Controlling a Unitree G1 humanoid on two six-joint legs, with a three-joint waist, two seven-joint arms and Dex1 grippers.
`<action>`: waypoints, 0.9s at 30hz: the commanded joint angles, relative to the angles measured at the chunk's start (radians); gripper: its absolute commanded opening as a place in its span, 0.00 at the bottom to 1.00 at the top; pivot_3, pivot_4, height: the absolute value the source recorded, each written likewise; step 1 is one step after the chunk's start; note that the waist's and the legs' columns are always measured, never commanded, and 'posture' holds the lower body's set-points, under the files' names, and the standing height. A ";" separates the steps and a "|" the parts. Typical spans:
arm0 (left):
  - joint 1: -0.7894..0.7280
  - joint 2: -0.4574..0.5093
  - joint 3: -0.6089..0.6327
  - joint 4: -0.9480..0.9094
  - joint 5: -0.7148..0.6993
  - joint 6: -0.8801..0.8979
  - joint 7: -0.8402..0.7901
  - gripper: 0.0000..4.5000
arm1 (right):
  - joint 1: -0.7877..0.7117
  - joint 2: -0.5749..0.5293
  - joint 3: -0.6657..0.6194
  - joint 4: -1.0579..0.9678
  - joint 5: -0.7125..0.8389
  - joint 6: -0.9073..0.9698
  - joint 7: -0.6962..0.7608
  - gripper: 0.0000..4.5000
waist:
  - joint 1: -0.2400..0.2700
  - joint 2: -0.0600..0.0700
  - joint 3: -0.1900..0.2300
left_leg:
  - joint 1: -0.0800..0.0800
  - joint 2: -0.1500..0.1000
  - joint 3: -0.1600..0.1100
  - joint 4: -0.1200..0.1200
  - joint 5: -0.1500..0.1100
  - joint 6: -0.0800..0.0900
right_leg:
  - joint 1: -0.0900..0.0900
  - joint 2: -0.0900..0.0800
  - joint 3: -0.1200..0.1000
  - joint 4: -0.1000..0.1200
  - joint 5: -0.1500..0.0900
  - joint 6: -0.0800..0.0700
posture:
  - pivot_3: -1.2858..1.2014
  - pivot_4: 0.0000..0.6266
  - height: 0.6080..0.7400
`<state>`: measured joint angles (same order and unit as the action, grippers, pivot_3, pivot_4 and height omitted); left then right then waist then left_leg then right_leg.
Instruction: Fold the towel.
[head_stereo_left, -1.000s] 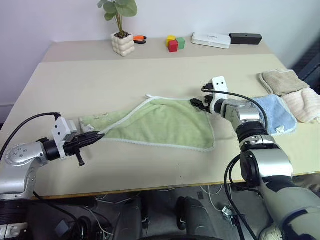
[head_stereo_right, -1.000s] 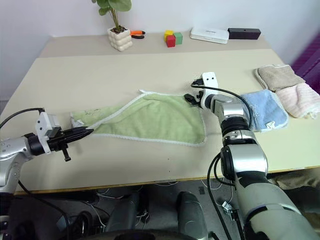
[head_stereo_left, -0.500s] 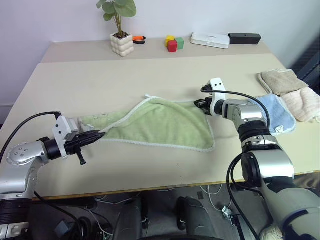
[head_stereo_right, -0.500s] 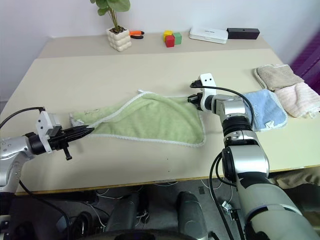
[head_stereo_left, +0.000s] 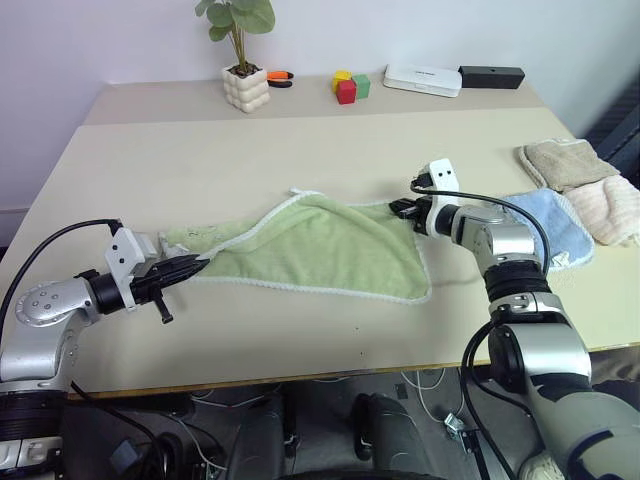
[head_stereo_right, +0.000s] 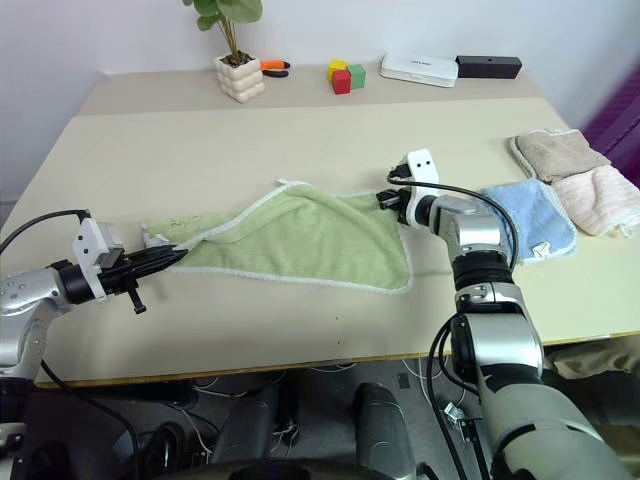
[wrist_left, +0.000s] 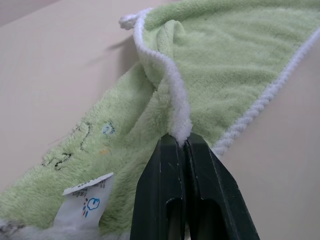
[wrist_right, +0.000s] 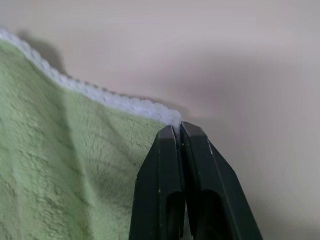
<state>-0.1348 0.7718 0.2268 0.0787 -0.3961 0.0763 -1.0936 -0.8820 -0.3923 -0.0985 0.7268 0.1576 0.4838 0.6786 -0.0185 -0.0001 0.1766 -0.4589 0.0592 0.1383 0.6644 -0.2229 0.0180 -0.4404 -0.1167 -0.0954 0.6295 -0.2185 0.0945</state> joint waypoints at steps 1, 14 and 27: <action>-0.044 -0.012 0.005 0.024 0.028 -0.037 0.043 0.00 | -0.007 -0.006 -0.042 -0.084 0.038 -0.049 -0.015 0.02 | 0.001 0.000 0.000 | 0.000 0.000 0.000 0.000 0.000 0.000 | 0.000 0.000 0.000 0.000 0.000 0.000 | 0.52 0.24 1.00; -0.859 -0.127 -0.111 0.946 0.362 -0.385 0.523 0.00 | -0.358 0.029 -0.058 0.390 -0.070 -0.485 -0.323 0.02 | 0.004 -0.002 0.002 | -0.001 -0.003 0.000 0.000 0.002 -0.001 | 0.000 0.000 0.000 0.000 0.000 0.001 | 0.52 0.24 1.00; -0.996 -0.031 -0.074 1.024 0.294 -0.708 0.265 0.00 | -0.215 -0.033 -0.071 0.063 0.068 -0.649 0.010 0.02 | -0.022 -0.001 0.001 | -0.001 -0.004 0.003 -0.004 0.002 -0.001 | 0.000 -0.001 0.000 0.000 -0.002 0.004 | 0.52 0.24 1.00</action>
<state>-1.1792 0.7304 0.1356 1.1367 -0.0552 -0.5931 -0.7270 -1.1550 -0.4324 -0.1890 0.9275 0.1783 -0.1996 0.5901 -0.0410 -0.0016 0.1780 -0.4585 0.0552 0.1405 0.6617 -0.2212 0.0173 -0.4389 -0.1182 -0.0956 0.6301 -0.2203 0.0986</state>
